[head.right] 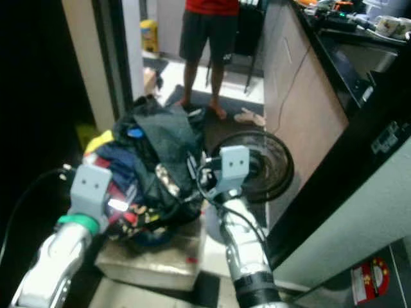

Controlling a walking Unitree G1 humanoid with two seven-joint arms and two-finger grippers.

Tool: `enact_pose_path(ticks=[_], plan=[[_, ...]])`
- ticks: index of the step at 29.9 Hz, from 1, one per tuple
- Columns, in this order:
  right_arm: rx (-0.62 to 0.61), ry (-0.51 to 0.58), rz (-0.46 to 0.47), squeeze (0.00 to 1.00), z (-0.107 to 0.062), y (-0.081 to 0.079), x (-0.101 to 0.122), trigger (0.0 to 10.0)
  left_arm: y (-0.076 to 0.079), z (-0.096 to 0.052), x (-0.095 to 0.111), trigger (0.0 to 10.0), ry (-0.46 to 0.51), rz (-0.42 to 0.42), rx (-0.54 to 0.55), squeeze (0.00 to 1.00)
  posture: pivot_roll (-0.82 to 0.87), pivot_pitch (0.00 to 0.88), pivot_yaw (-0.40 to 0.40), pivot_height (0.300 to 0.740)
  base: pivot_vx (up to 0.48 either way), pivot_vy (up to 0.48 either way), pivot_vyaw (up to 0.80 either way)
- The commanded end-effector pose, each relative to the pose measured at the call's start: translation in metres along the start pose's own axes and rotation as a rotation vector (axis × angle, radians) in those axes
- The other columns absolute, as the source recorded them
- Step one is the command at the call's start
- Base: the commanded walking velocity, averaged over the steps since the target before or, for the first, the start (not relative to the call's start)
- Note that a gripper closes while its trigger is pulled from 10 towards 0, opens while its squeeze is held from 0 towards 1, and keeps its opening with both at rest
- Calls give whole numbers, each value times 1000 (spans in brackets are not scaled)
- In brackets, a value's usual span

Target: Clothes washing

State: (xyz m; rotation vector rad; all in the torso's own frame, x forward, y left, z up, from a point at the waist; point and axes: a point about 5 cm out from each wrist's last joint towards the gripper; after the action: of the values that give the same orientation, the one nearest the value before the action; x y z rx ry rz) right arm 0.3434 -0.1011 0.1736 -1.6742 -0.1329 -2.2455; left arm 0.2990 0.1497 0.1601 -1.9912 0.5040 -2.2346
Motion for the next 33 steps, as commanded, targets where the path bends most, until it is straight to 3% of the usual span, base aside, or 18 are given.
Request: enact_pose_path(ticks=[1,33], plan=[[-4,-17,-7,0,-2,3,-4,10000,2,-1,-3,10000,-6,2,1,0,122,73,-38,740,379,0,0],[0,-12,-17,0,0,4,-2,10000,1,1,-4,10000,-2,1,7,0,122,65,-39,740,370,0,0]])
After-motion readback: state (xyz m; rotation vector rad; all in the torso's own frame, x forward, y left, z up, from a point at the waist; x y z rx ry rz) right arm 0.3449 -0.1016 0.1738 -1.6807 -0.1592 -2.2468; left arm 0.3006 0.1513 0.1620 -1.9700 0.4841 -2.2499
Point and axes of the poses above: a point about 5 cm out from each wrist's last joint towards the gripper, its own z axis pointing out of the wrist towards the gripper, its own x axis along the axis of the wrist's last joint, y = z × x, and after that the axes turned 4 degrees about z, right-handed
